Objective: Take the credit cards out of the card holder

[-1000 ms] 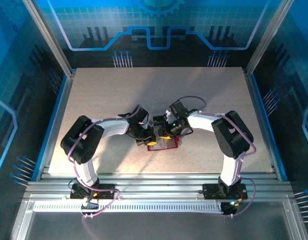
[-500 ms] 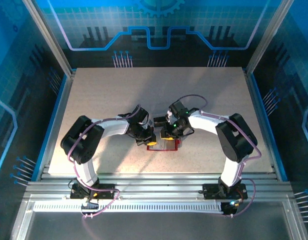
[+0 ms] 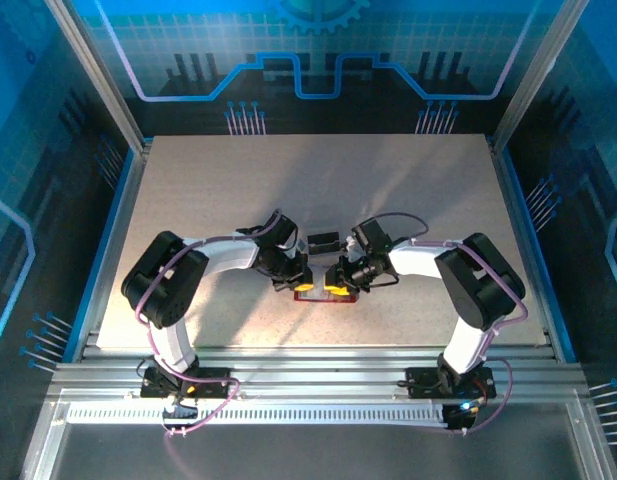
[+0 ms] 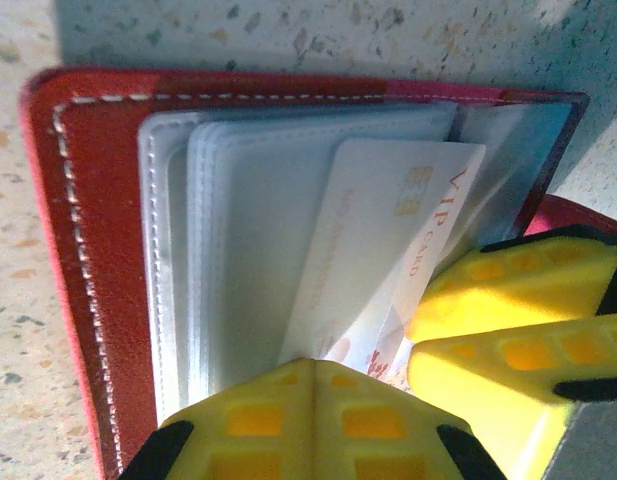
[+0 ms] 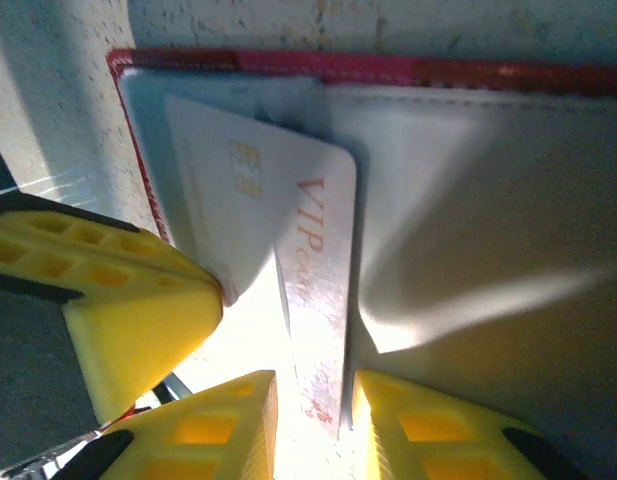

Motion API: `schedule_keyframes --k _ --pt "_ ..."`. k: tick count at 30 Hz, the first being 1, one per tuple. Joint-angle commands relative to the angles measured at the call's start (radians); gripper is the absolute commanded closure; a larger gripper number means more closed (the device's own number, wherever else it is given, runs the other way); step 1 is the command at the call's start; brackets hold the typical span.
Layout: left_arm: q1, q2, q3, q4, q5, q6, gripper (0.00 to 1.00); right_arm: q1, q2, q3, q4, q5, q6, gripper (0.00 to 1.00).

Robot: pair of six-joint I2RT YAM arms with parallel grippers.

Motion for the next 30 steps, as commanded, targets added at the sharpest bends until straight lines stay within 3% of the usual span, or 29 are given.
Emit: schedule_keyframes --k 1,10,16,30 --pt "-0.006 -0.002 0.015 -0.048 -0.019 0.015 1.00 -0.023 0.037 -0.020 0.081 -0.043 0.040 0.74" --pt "-0.005 0.009 0.017 -0.047 -0.016 0.012 1.00 -0.034 0.069 -0.040 0.119 -0.049 0.041 0.75" --pt "-0.006 0.006 0.018 -0.054 -0.018 0.016 1.00 -0.018 0.070 -0.009 -0.012 0.055 -0.060 0.76" --pt "-0.006 0.007 0.018 -0.055 -0.018 0.014 1.00 0.006 0.041 -0.021 0.012 0.104 -0.039 0.78"
